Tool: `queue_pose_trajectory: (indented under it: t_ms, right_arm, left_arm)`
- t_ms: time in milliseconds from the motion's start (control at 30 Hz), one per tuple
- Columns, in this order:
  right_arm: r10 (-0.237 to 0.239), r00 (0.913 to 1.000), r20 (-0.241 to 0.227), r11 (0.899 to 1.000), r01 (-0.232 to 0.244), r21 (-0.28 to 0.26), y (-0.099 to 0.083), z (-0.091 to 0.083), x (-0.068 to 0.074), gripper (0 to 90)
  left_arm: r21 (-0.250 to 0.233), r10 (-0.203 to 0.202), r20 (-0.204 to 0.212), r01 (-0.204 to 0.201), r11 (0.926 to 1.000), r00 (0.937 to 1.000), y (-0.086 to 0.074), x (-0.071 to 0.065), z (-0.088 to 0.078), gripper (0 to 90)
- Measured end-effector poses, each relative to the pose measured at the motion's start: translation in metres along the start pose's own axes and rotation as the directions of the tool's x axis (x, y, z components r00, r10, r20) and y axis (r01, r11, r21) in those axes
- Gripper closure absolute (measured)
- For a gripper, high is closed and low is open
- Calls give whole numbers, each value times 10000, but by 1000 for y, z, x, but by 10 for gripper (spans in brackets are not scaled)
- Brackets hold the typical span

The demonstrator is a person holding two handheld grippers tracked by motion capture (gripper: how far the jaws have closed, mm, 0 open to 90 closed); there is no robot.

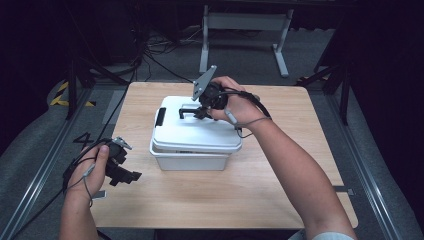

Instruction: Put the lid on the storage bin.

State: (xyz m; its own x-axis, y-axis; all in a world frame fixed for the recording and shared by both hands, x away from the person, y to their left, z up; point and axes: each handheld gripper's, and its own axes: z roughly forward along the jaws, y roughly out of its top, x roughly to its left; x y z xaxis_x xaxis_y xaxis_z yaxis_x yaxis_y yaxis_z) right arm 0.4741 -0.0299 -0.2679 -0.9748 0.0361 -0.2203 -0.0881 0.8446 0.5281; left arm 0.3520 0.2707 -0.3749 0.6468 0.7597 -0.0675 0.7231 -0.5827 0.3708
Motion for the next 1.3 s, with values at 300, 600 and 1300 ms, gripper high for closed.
queue_pose_trajectory:
  t_ms: [300, 600, 1300]
  right_arm:
    - [-204, 9995, -256, 9997, 201, -114, 4, 22, 4, 842]
    - [-233, 9987, -449, 9997, 231, -61, 2, 34, 3, 841]
    - [-25, 9996, -288, 9994, 35, 341, -6, 43, 2, 838]
  left_arm:
    - [-53, 44, -65, -44, 10000, 10000, 0, 1, 0, 192]
    - [-55, 29, -46, -29, 10000, 10000, 0, 0, 0, 193]
    - [12, 49, 49, -49, 10000, 10000, 0, 1, 1, 193]
